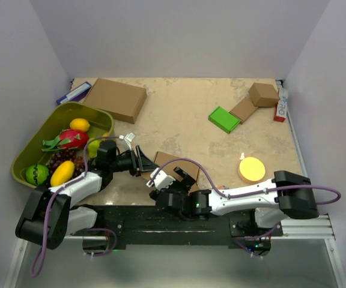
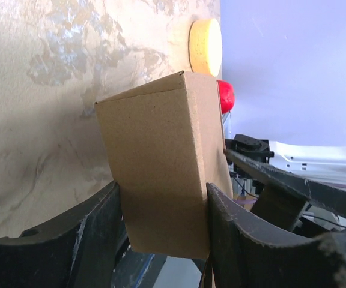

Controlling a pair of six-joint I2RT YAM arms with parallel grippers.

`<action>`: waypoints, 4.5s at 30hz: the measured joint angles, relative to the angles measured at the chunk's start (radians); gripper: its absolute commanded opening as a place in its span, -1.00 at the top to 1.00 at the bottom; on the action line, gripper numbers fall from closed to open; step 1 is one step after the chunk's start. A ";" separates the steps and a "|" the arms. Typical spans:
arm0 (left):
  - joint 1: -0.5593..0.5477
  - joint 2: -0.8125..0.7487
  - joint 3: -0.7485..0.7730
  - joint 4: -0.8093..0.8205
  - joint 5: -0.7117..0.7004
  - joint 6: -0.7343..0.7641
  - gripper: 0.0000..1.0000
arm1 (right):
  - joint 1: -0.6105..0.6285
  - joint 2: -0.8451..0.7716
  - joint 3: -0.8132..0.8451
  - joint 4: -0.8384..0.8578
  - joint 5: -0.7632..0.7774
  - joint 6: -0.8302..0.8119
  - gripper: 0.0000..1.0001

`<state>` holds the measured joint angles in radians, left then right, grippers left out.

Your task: Fold the paper box

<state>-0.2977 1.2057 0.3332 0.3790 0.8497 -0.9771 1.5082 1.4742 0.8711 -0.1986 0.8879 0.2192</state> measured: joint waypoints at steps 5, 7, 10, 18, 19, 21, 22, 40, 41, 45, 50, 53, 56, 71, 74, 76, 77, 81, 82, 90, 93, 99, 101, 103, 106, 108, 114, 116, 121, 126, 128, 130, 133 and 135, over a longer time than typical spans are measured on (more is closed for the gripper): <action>0.030 -0.039 0.000 -0.066 0.051 0.007 0.51 | 0.002 0.053 0.006 -0.027 0.116 0.003 -0.89; 0.037 -0.043 0.000 -0.080 0.064 0.012 0.51 | 0.002 0.065 0.006 -0.034 0.141 0.004 -0.86; 0.042 -0.045 0.000 -0.086 0.074 0.012 0.51 | 0.005 0.075 0.007 -0.034 0.155 0.003 -0.73; 0.045 -0.045 0.000 -0.081 0.081 0.008 0.07 | 0.016 0.097 0.015 -0.039 0.157 -0.023 -0.16; 0.045 -0.047 0.000 -0.081 0.081 0.005 -0.04 | 0.016 0.097 0.015 -0.037 0.153 -0.029 -0.14; 0.048 -0.052 -0.002 -0.077 0.080 -0.004 -0.42 | 0.017 0.096 0.015 -0.030 0.142 -0.046 -0.11; 0.051 -0.055 -0.004 -0.072 0.082 -0.008 -0.50 | 0.016 0.095 0.015 -0.026 0.137 -0.050 -0.08; 0.167 -0.130 0.253 -0.167 -0.084 0.203 -0.77 | -0.484 -0.142 0.059 -0.094 -0.546 -0.071 -0.01; 0.167 -0.136 0.289 -0.201 -0.106 0.244 -0.77 | -0.528 -0.127 0.071 -0.096 -0.600 -0.076 -0.01; 0.167 -0.153 0.421 -0.309 -0.170 0.384 -0.78 | -0.657 -0.019 0.131 -0.118 -0.788 -0.109 0.00; 0.167 -0.166 0.443 -0.346 -0.181 0.470 -0.78 | -0.734 0.076 0.220 -0.149 -0.904 -0.151 -0.38; 0.167 -0.152 0.430 -0.351 -0.170 0.504 -0.78 | -0.757 0.116 0.271 -0.178 -0.909 -0.172 -0.84; 0.167 -0.128 0.416 -0.347 -0.146 0.529 -0.77 | -0.766 0.141 0.317 -0.201 -0.906 -0.183 -0.92; -0.050 0.102 0.594 -0.445 -0.293 0.839 -0.76 | -0.769 -0.116 0.307 -0.298 -0.710 0.000 -0.95; -0.049 0.164 0.636 -0.449 -0.318 0.884 -0.75 | -0.769 -0.182 0.196 -0.288 -0.703 0.014 -0.97; -0.050 0.212 0.661 -0.456 -0.317 0.912 -0.74 | -0.769 -0.216 0.127 -0.286 -0.704 0.016 -0.97; -0.050 0.240 0.676 -0.457 -0.316 0.926 -0.74 | -0.769 -0.230 0.094 -0.286 -0.704 0.016 -0.97; -0.053 0.328 0.703 -0.475 -0.325 0.973 -0.75 | -0.769 -0.237 0.056 -0.277 -0.704 0.024 -0.94; -0.053 0.345 0.703 -0.480 -0.331 0.983 -0.75 | -0.769 -0.236 0.053 -0.267 -0.704 0.030 -0.90; -0.062 0.385 0.703 -0.503 -0.340 1.024 -0.37 | -0.769 -0.209 0.052 -0.214 -0.698 0.101 -0.40; -0.066 0.385 0.703 -0.500 -0.339 1.023 -0.23 | -0.769 -0.198 0.052 -0.218 -0.694 0.131 -0.18; -0.086 0.385 0.703 -0.500 -0.345 1.022 0.09 | -0.769 -0.167 0.054 -0.240 -0.687 0.181 0.27; -0.097 0.385 0.703 -0.500 -0.353 1.022 0.17 | -0.769 -0.153 0.060 -0.253 -0.679 0.193 0.41; -0.109 0.385 0.703 -0.500 -0.366 1.022 0.24 | -0.769 -0.139 0.066 -0.263 -0.668 0.206 0.45; -0.128 0.385 0.702 -0.500 -0.384 1.022 0.38 | -0.769 -0.125 0.079 -0.275 -0.660 0.220 0.51; -0.137 0.385 0.702 -0.500 -0.396 1.020 0.49 | -0.769 -0.114 0.095 -0.286 -0.647 0.230 0.56; -0.153 0.381 0.699 -0.500 -0.442 1.017 0.62 | -0.769 -0.094 0.117 -0.319 -0.617 0.249 0.67; -0.160 0.378 0.697 -0.500 -0.462 1.015 0.64 | -0.770 -0.087 0.121 -0.322 -0.612 0.253 0.68; -0.176 0.376 0.695 -0.500 -0.503 1.013 0.72 | -0.770 -0.085 0.123 -0.325 -0.607 0.260 0.69; -0.199 0.376 0.695 -0.500 -0.564 1.011 0.77 | -0.770 -0.085 0.123 -0.326 -0.602 0.262 0.69; -0.214 0.376 0.695 -0.500 -0.594 1.011 0.78 | -0.770 -0.085 0.122 -0.327 -0.598 0.264 0.70; -0.227 0.376 0.695 -0.500 -0.623 1.011 0.78 | -0.770 -0.084 0.121 -0.328 -0.593 0.269 0.67; -0.248 0.376 0.695 -0.500 -0.671 1.011 0.79 | -0.770 -0.079 0.121 -0.327 -0.590 0.277 0.46; -0.260 0.376 0.695 -0.500 -0.691 1.011 0.79 | -0.770 -0.078 0.121 -0.328 -0.591 0.283 0.24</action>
<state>-0.5575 1.5814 1.0279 -0.1215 0.1589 0.0341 0.7383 1.3960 0.9924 -0.5266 0.2970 0.5022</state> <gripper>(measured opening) 0.112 0.253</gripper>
